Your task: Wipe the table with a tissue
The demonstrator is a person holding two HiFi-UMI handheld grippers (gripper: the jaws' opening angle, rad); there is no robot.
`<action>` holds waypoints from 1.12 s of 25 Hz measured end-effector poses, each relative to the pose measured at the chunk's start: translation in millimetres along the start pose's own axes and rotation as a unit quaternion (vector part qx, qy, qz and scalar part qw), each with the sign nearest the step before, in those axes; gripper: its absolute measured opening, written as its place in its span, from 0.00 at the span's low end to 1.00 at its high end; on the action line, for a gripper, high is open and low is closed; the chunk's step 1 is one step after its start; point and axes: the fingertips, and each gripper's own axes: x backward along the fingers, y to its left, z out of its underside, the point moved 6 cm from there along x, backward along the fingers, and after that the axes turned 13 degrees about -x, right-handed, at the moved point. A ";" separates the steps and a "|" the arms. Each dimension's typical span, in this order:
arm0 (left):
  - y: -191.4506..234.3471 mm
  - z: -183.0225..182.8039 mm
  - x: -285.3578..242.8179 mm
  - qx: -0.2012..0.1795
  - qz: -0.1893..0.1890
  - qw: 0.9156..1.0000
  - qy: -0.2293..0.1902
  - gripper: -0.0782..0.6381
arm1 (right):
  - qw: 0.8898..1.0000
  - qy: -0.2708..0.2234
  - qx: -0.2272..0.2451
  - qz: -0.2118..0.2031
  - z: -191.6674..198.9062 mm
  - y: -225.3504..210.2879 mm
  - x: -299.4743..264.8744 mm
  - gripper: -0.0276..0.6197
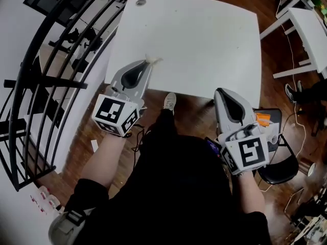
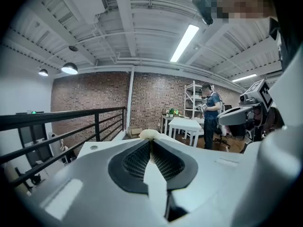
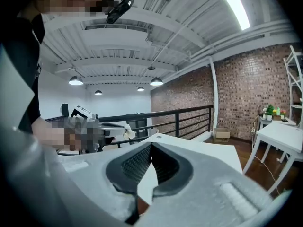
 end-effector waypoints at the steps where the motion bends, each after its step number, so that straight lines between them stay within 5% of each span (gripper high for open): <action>1: 6.3 4.4 -6.7 0.004 0.000 1.000 0.006 0.16 | 1.000 0.007 -0.003 0.000 0.3 -3.9 -8.1 0.03; 11: 81.8 53.4 -72.9 0.028 0.020 0.997 0.074 0.16 | 0.998 0.062 -0.027 0.021 -7.1 -30.1 -97.2 0.03; 28: 149.5 123.0 -149.1 0.039 0.045 0.983 0.173 0.16 | 0.989 0.124 -0.065 0.050 -4.7 -50.7 -174.9 0.03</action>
